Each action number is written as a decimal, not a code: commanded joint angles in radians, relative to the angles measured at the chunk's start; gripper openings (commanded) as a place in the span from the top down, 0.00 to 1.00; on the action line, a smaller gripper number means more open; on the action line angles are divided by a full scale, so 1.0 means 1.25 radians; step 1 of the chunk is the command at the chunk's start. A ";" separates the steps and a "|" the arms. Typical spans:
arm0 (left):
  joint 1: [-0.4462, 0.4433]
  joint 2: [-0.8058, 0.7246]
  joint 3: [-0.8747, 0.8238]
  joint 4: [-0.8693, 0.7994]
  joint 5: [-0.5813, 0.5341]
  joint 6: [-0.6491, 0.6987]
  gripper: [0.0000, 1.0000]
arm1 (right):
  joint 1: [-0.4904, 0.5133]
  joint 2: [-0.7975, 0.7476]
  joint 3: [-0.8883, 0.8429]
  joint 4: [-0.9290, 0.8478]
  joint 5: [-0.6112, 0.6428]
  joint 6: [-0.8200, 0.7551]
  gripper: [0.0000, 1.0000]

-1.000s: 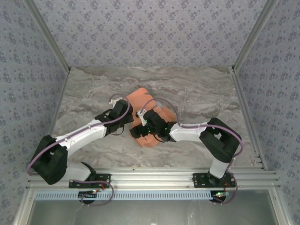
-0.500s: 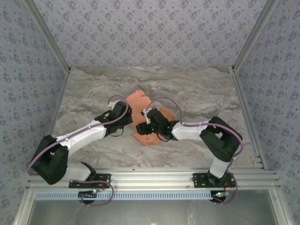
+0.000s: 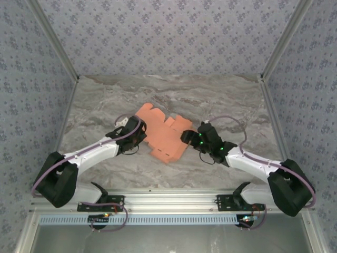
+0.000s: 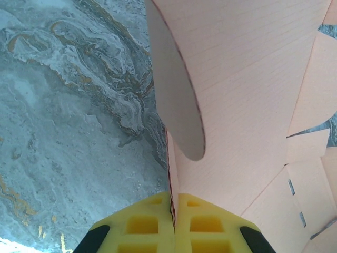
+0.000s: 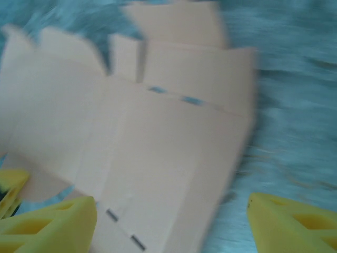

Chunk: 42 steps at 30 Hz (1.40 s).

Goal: Fold the paper box

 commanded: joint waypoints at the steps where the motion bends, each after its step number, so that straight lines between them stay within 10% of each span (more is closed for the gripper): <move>1: 0.002 -0.013 0.005 -0.023 -0.013 -0.068 1.00 | -0.025 0.000 -0.015 -0.036 -0.030 0.125 0.22; 11: 0.000 -0.026 -0.041 0.008 0.031 -0.142 1.00 | -0.044 0.193 -0.002 0.161 -0.147 0.164 0.39; 16: -0.004 -0.034 -0.063 0.029 0.049 -0.165 1.00 | -0.058 0.281 0.054 0.178 -0.198 0.102 0.71; 17: -0.003 -0.036 -0.065 0.033 0.056 -0.161 0.95 | -0.065 0.287 0.071 0.159 -0.210 0.069 0.79; 21: 0.018 -0.086 -0.093 0.048 0.090 -0.106 0.13 | -0.108 0.280 0.151 -0.009 -0.244 -0.130 1.00; 24: 0.057 -0.178 -0.128 0.036 0.117 -0.054 0.01 | -0.153 0.266 0.212 -0.113 -0.303 -0.312 1.00; 32: 0.157 -0.385 -0.070 -0.034 0.179 0.266 0.01 | -0.160 0.333 0.451 -0.488 -0.298 -0.882 1.00; 42: 0.173 -0.189 0.051 0.110 0.571 0.843 0.01 | -0.156 0.320 0.509 -0.563 -0.227 -1.194 1.00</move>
